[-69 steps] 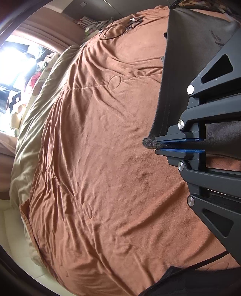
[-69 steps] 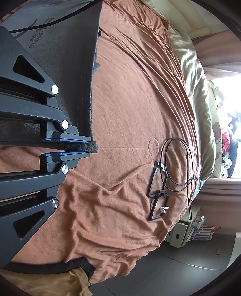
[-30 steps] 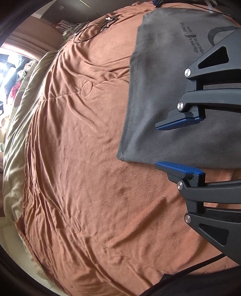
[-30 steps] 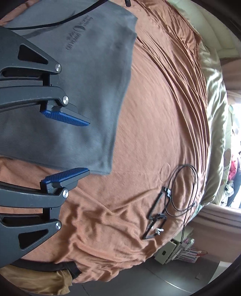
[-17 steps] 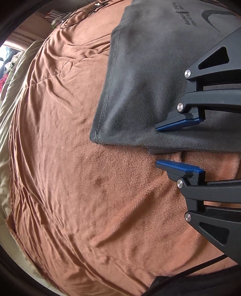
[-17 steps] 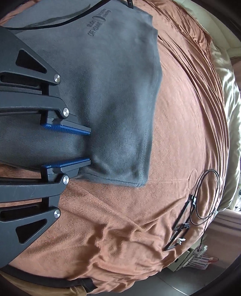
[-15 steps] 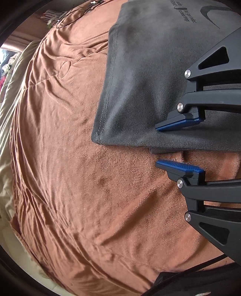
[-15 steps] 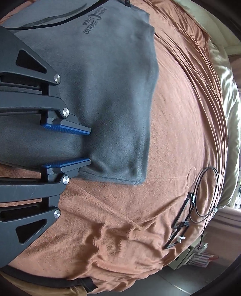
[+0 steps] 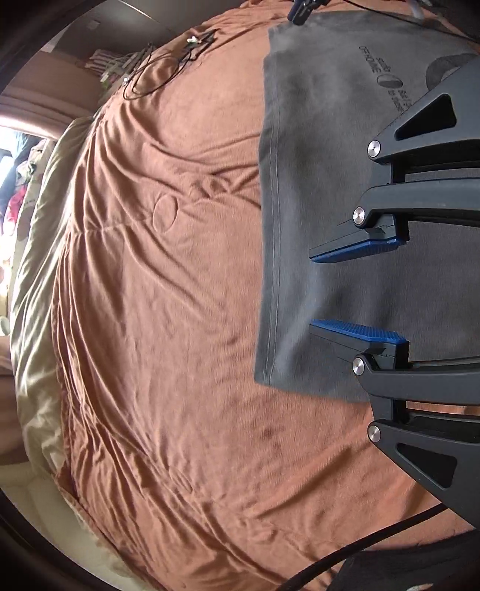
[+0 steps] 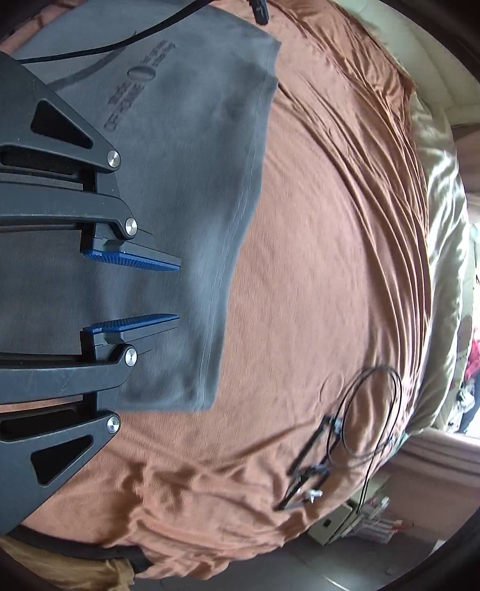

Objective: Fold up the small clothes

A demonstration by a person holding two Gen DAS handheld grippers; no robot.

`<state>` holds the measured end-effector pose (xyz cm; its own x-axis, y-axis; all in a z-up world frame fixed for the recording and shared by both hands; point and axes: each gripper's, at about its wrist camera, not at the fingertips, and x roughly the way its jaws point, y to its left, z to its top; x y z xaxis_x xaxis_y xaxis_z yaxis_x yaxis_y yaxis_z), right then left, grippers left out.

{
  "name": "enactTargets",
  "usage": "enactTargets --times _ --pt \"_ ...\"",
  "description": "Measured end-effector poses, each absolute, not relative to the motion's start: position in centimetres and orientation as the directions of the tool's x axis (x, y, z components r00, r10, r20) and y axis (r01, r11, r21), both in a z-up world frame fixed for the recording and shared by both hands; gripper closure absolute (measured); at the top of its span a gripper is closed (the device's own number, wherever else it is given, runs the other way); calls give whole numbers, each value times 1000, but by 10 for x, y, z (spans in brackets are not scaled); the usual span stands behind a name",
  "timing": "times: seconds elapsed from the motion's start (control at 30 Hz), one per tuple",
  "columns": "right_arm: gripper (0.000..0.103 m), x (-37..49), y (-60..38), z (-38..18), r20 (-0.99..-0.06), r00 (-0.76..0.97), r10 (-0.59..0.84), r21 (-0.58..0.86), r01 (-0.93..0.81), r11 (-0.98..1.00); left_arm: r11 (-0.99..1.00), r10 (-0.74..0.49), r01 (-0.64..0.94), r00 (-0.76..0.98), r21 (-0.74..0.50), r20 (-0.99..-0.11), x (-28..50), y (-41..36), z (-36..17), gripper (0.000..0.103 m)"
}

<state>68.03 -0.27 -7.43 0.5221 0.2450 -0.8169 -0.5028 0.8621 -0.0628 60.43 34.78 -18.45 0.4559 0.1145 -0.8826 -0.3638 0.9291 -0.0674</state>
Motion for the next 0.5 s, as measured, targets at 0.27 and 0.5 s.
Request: enactTargets --times 0.27,0.5 --pt "89 702 24 -95 -826 443 350 57 -551 832 943 2 -292 489 -162 -872 636 304 -194 71" --pt "97 732 44 -112 -828 406 386 108 -561 821 949 -61 -242 488 -202 -871 660 281 -203 81"
